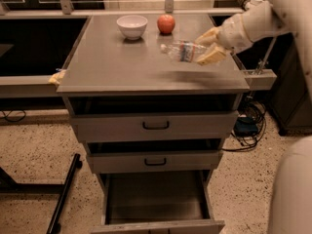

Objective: Pick water bottle from bottom drawer and place on counter

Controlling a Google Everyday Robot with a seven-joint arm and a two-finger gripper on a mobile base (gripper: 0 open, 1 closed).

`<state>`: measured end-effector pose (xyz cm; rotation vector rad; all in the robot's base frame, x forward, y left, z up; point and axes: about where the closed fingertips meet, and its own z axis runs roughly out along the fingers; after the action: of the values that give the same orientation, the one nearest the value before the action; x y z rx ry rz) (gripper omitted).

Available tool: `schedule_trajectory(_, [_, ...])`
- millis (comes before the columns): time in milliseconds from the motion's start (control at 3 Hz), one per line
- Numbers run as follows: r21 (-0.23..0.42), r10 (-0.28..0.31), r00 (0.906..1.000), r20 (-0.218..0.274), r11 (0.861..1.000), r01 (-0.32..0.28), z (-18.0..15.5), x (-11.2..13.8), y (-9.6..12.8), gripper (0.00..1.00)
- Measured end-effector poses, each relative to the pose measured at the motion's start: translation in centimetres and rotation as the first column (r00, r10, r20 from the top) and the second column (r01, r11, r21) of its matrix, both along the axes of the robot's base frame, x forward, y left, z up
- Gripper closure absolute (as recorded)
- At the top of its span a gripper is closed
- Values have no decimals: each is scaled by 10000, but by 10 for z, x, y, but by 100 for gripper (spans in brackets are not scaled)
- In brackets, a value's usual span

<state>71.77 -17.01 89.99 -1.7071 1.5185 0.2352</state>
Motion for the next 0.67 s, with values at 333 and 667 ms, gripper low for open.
schedule_trajectory(333, [168,-182,9984,-535,9997,192,-25,24,9,100])
schedule_trajectory(667, [248,-392,9941,-1011,9988,419,-46,37,10,100])
